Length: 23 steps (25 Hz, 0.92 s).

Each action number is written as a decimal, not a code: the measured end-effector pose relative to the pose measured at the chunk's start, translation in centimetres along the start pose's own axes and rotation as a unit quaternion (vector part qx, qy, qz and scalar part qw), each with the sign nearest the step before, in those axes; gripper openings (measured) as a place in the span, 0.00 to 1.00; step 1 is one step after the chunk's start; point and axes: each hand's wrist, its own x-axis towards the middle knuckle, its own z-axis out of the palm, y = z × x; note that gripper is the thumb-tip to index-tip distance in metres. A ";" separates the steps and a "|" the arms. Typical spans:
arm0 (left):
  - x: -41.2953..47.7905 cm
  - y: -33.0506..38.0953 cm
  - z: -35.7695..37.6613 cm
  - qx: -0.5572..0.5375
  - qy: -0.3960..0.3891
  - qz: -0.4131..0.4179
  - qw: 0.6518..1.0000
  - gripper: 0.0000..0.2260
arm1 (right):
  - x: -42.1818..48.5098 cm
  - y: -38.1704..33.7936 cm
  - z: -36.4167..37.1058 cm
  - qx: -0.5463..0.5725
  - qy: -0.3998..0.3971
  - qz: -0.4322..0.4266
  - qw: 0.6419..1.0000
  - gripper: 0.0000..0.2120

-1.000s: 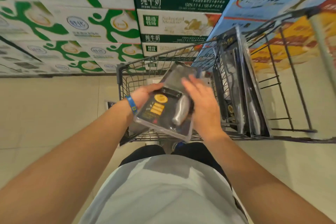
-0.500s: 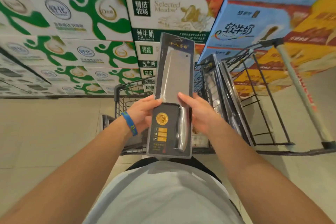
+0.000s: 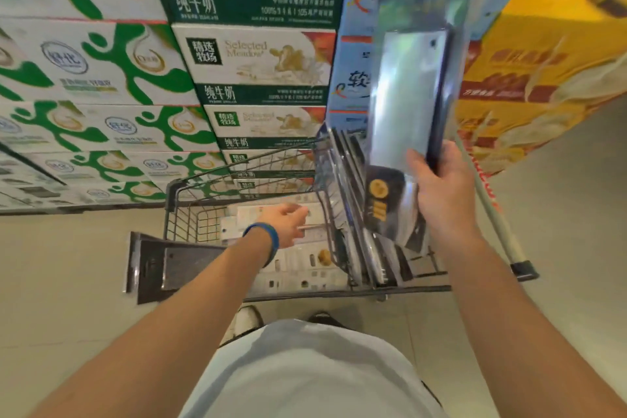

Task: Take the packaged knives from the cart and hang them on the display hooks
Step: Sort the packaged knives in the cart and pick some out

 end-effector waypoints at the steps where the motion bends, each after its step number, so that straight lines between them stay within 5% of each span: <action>1: 0.1 -0.2 1.4 -0.001 -0.014 -0.026 1.000 0.19 | 0.4 0.2 -1.8 -0.013 0.026 -0.018 0.999 0.02; 6: 1.2 -2.2 6.6 0.188 0.014 0.013 0.982 0.20 | 0.3 0.9 -6.0 -0.123 0.079 -0.056 0.988 0.07; 11: 0.9 -2.2 6.9 0.124 0.000 -0.040 0.991 0.09 | -0.1 2.7 -5.9 -0.180 0.093 -0.060 0.978 0.02; 15: 1.1 -2.4 6.3 0.209 0.012 -0.033 0.977 0.16 | 1.9 6.4 -2.3 -0.267 -0.025 0.064 0.961 0.10; 18: 1.3 -1.5 5.8 0.318 -0.009 -0.064 0.946 0.22 | 3.1 9.9 -0.1 -0.311 -0.162 0.222 0.910 0.21; 23: 2.1 -2.1 5.0 0.343 0.010 -0.055 0.938 0.23 | 3.1 12.1 0.8 -0.355 -0.116 0.215 0.903 0.24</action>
